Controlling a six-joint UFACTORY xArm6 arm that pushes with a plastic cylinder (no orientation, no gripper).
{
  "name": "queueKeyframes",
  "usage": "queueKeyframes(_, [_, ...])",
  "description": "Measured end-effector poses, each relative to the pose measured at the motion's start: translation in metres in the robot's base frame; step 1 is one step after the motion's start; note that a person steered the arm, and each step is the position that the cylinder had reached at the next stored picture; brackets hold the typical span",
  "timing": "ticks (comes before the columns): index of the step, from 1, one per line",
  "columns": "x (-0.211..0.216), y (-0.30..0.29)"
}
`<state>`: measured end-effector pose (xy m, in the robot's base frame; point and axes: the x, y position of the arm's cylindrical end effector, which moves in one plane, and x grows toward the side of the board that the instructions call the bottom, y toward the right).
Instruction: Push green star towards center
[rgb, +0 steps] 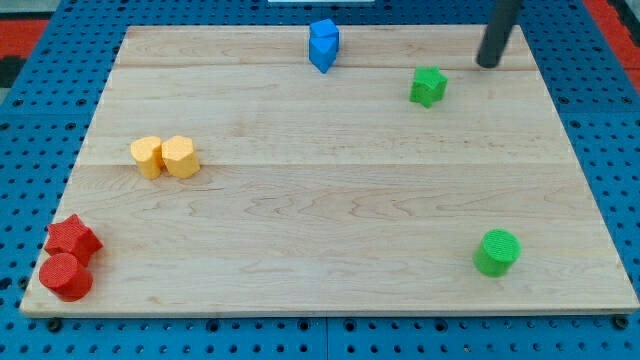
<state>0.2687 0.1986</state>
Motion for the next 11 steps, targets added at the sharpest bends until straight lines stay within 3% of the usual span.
queueKeyframes(2, [0.082, -0.052])
queueKeyframes(3, [0.05, 0.002])
queueKeyframes(4, [0.021, -0.041])
queueKeyframes(6, [0.102, -0.081])
queueKeyframes(7, [0.12, -0.08])
queueKeyframes(8, [0.09, -0.088])
queueKeyframes(9, [0.1, -0.121])
queueKeyframes(11, [0.162, -0.143])
